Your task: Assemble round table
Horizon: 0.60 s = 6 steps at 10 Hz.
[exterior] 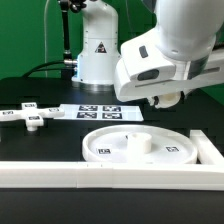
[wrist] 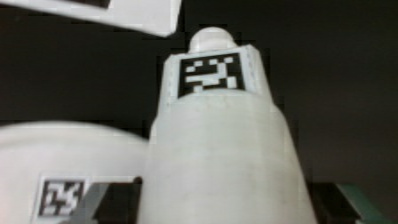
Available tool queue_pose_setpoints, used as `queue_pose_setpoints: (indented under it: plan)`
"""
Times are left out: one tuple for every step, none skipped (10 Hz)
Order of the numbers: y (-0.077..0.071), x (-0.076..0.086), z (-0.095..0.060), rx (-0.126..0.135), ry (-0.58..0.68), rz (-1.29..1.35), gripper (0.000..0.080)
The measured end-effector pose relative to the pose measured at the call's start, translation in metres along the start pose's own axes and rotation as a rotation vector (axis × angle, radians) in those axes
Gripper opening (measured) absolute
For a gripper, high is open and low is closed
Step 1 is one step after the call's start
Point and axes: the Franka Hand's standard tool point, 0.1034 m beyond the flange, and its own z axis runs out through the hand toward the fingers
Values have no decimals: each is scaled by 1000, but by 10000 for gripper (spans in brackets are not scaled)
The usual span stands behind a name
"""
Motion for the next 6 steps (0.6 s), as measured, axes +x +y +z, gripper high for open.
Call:
queue_pose_setpoints:
  plan:
    - [1,2,-12,-12,82,-15,409]
    - [4,2,-24,-19,126,-31,409]
    - [6,9,-35,-28,192,-32,409]
    - [8,13,-36,-39,261,-28,409]
    - [11,15,-36,-55,339,-24,409]
    - [13,15,-36,-65,389,-21,409]
